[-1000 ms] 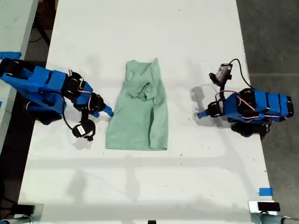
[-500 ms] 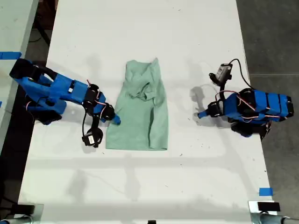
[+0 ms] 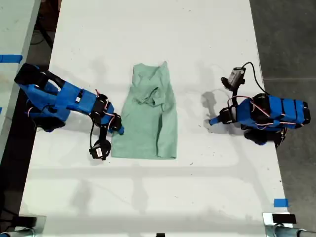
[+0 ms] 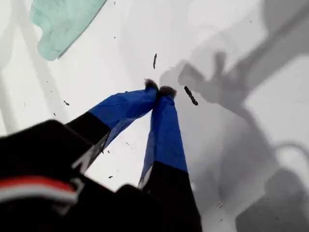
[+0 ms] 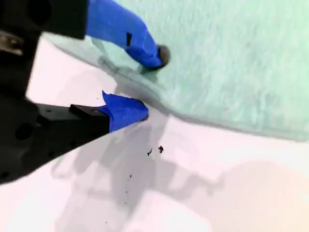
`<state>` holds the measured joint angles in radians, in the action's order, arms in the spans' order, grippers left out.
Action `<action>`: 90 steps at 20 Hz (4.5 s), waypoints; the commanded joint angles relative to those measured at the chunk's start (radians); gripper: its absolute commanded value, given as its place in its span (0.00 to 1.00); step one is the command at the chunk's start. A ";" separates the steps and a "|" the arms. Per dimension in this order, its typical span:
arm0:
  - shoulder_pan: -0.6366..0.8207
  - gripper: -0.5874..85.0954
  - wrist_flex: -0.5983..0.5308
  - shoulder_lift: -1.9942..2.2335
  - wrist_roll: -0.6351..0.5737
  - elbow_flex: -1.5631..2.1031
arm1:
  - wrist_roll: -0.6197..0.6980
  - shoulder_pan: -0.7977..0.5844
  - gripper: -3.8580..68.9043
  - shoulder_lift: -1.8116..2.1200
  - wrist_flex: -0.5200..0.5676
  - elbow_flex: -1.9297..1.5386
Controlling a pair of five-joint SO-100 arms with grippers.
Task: Fold t shirt
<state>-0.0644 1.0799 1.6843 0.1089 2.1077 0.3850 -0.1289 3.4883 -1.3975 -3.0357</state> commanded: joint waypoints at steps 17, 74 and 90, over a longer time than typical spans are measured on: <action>0.044 0.01 0.279 -0.037 -0.002 -0.494 | 0.015 0.005 0.07 0.012 0.021 -0.055; 0.026 0.10 -0.121 1.852 0.336 1.115 | 0.018 0.011 0.07 0.012 0.021 -0.055; 0.009 0.19 -0.058 1.853 -0.055 1.114 | 0.018 0.008 0.07 0.012 0.021 -0.055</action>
<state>-0.0568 1.0201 3.5282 0.0568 3.2030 0.3896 -0.1197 3.4883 -1.3975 -3.0357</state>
